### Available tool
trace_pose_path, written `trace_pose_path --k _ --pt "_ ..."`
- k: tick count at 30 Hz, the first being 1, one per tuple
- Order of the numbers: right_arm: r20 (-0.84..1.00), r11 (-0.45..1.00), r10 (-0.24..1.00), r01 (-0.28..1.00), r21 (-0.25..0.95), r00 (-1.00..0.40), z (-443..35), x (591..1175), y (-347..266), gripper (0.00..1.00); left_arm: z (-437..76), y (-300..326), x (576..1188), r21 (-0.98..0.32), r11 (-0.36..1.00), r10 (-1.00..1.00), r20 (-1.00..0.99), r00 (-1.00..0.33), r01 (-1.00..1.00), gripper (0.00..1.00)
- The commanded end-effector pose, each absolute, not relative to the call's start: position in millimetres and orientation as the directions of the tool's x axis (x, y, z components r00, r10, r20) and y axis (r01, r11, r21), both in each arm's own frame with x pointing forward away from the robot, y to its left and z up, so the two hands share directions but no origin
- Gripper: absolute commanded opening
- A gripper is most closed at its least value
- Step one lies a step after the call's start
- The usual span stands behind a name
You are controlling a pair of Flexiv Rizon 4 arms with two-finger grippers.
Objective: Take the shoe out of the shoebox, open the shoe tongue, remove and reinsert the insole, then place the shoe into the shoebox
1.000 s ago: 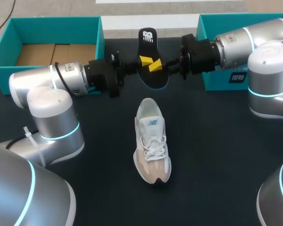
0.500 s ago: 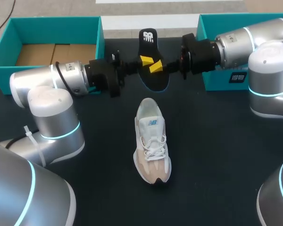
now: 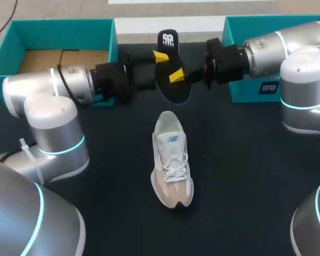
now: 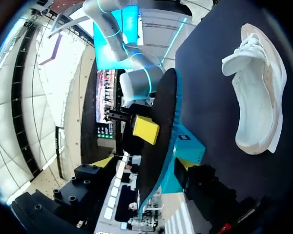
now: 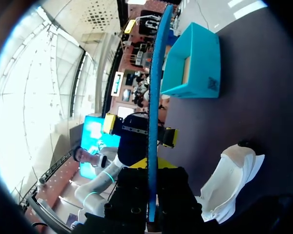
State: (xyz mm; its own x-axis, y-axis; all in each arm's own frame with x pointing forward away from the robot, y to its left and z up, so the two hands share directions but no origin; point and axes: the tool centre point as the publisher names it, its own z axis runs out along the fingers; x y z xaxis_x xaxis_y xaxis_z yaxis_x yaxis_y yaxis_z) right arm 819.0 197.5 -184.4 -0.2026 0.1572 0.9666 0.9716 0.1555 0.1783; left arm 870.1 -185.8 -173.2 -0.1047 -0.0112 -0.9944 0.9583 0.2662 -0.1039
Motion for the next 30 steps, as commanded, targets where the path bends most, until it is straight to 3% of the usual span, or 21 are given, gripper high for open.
trace_pose_path --k 1,14,19,30 --pt "0.961 0.125 0.157 0.970 0.209 -0.228 -187.5 817.8 200.9 0.00 -158.2 -164.7 865.9 -0.183 0.284 0.054 -0.977 -0.206 0.941 1.00" --pt "0.902 0.096 0.194 0.922 0.375 -0.386 -187.5 822.4 195.2 0.00 -170.9 -133.0 864.5 -0.560 0.368 0.102 -0.769 -0.631 0.742 1.00" --pt "0.810 0.059 0.203 0.833 0.550 -0.549 -183.0 824.5 195.8 0.00 -192.0 -130.6 863.3 -0.712 0.413 0.048 -0.605 -0.795 0.567 1.00" --pt "0.790 0.054 0.215 0.814 0.578 -0.574 -183.3 824.8 195.5 0.00 -192.0 -130.6 863.3 -0.712 0.413 0.048 -0.605 -0.795 0.567 1.00"
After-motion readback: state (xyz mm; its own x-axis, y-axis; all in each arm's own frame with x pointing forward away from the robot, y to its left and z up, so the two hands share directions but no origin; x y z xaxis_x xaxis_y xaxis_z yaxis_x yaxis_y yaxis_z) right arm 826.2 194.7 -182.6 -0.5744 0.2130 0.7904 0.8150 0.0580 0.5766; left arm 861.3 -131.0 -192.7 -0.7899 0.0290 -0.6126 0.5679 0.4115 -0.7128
